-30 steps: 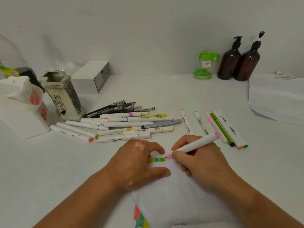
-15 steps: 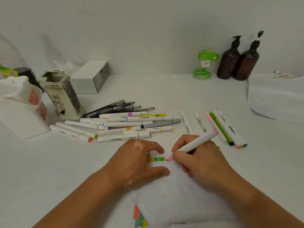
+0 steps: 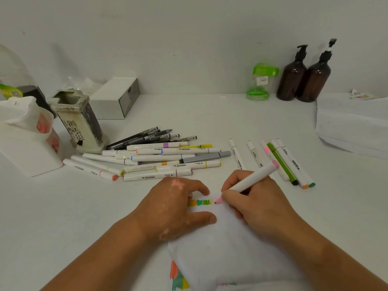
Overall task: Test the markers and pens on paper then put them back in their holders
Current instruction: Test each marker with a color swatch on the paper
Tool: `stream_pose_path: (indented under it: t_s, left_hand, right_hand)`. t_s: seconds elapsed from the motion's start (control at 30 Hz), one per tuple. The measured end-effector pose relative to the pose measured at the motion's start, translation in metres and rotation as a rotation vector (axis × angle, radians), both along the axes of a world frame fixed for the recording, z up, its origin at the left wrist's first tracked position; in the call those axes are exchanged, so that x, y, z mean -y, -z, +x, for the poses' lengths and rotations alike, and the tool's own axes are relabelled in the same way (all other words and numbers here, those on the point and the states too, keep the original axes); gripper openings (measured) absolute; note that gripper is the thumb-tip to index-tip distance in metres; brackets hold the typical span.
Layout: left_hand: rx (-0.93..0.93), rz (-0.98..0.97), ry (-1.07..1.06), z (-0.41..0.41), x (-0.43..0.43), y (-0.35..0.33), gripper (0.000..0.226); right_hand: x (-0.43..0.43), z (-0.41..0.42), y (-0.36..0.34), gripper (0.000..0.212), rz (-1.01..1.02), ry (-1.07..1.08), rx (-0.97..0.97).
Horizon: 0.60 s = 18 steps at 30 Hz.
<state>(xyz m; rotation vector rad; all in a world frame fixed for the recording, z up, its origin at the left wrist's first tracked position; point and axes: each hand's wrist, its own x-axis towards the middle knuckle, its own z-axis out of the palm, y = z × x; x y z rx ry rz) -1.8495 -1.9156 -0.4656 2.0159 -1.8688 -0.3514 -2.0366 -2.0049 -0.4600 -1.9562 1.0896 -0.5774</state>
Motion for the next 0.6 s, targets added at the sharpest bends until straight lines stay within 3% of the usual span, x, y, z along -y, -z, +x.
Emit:
stream_pose_path:
  t_s: [0.6]
  left_hand:
    - [-0.017,-0.017,0.013,-0.0001,-0.0005,-0.0011,0.067]
  right_hand:
    - [0.0015,-0.0004,0.0021,0.010,-0.048,0.017,-0.025]
